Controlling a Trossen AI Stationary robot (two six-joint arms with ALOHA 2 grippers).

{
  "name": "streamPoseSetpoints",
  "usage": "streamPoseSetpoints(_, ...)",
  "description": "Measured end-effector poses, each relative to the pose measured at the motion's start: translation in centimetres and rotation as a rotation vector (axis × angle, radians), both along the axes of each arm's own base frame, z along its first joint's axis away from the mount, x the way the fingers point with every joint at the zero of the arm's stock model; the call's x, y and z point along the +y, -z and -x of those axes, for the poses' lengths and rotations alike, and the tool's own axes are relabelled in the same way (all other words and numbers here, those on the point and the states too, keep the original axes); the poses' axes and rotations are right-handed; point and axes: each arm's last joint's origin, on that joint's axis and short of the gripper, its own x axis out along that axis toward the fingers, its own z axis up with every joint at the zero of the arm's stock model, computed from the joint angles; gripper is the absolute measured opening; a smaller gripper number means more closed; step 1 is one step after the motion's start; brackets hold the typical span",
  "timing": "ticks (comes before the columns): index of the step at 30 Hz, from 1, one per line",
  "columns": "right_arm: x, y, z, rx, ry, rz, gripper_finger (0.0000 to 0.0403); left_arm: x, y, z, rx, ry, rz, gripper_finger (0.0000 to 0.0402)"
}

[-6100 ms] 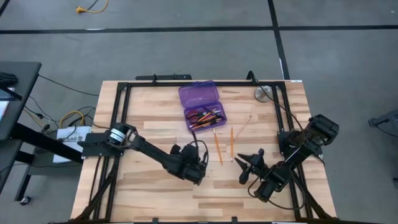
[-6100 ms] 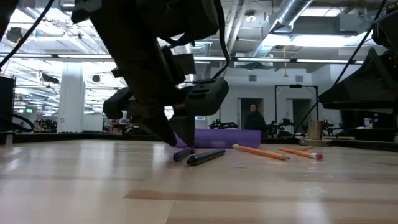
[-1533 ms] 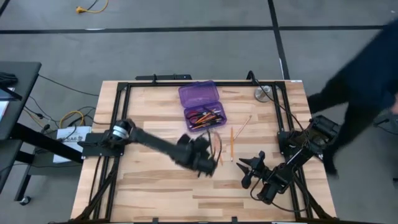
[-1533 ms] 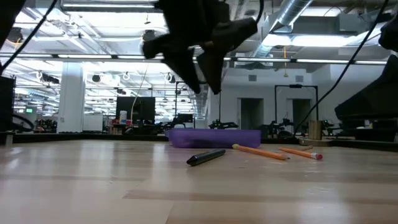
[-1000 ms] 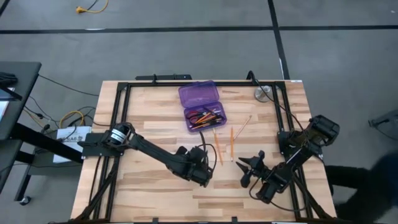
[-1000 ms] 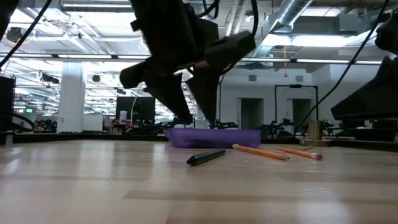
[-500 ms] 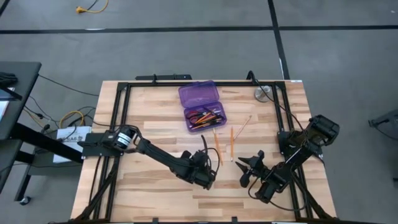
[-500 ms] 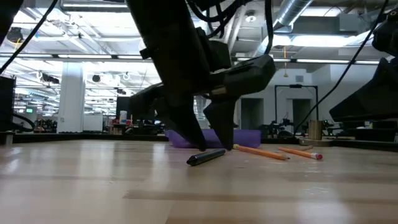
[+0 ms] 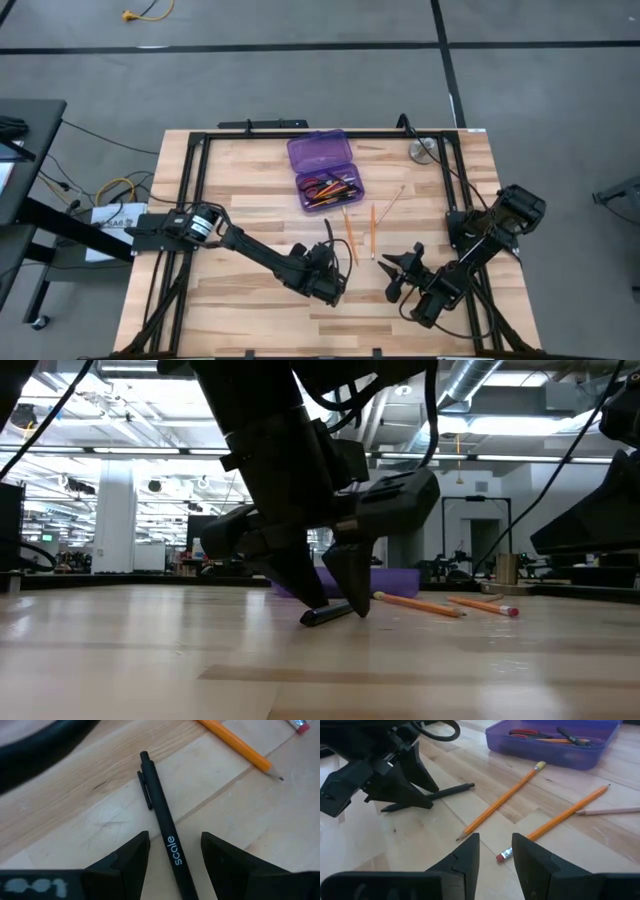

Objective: Pick & place school supplies into a supply box
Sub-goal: Put the black pen into the purple supply box

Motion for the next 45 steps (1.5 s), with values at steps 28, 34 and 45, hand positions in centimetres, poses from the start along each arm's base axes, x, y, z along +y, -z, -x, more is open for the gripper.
streamPoseSetpoints(28,0.0,0.0,0.0,0.0,-0.001,-0.007,0.0107,0.0,0.1,0.0,0.058,0.023,0.011,0.0037)
streamPoseSetpoints(34,0.0,0.0,0.0,-0.001,-0.001,-0.007,0.0107,-0.1,-0.6,-0.4,0.091,0.062,0.001,0.0017)
streamPoseSetpoints(45,0.0,0.0,0.0,0.004,-0.004,0.002,0.0107,1.3,-6.8,-1.4,0.303,0.161,-0.19,0.0011)
